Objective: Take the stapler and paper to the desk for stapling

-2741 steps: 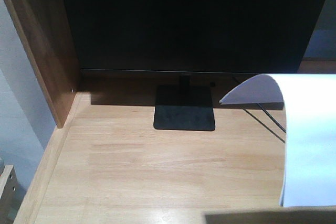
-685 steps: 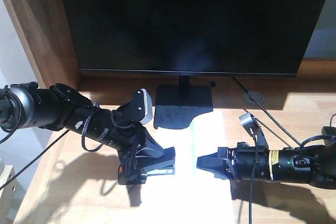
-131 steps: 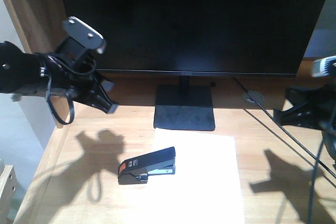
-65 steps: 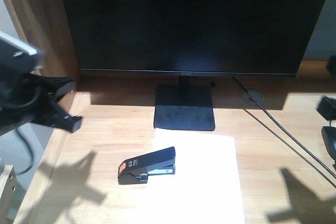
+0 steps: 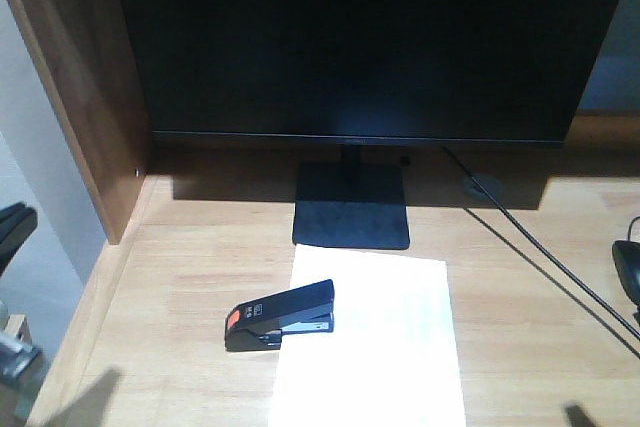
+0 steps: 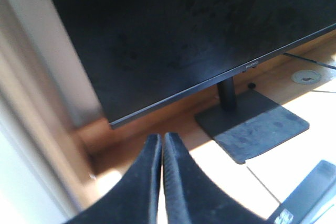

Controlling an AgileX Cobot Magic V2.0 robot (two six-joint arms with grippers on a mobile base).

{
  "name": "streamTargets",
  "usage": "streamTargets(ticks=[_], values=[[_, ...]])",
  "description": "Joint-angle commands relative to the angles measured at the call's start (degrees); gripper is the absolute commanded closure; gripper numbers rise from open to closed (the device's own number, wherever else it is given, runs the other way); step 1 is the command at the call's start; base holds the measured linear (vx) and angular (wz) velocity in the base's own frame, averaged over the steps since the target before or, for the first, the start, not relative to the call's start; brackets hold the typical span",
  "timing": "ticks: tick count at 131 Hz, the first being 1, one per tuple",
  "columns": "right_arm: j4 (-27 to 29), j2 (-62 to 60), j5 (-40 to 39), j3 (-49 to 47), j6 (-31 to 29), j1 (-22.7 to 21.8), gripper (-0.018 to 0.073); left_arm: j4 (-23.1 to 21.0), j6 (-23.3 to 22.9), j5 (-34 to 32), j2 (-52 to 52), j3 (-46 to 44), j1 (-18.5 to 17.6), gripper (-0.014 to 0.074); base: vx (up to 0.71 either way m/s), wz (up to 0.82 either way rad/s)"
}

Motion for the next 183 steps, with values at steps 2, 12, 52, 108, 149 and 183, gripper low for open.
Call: streamTargets(ticks=[2, 12, 52, 108, 149, 183], values=[[0.2, -2.2, 0.5, 0.5, -0.1, 0.0, 0.0565, -0.1, 0.1, -3.3, -4.4, 1.4, -0.1, 0.0603, 0.00, 0.00], [0.2, -3.2, 0.6, 1.5, -0.1, 0.0, 0.0565, -0.1, 0.1, -1.9, -7.4, 3.1, -0.1, 0.0603, 0.00, 0.00], [0.2, -3.2, 0.6, 1.6, -0.1, 0.0, 0.0565, -0.2, 0.0, -0.5, -11.0, 3.6, -0.1, 0.0603, 0.00, 0.00], [0.2, -3.2, 0.6, 1.6, -0.1, 0.0, 0.0565, -0.2, 0.0, -0.5, -11.0, 3.6, -0.1, 0.0603, 0.00, 0.00], [0.2, -3.2, 0.6, 1.6, -0.1, 0.0, 0.0565, -0.3, 0.0, 0.1, -11.0, 3.6, -0.1, 0.0603, 0.00, 0.00], [0.2, -3.2, 0.6, 1.6, -0.1, 0.0, 0.0565, -0.1, -4.8, 0.9, -11.2, 3.6, 0.6, 0.0603, 0.00, 0.00]])
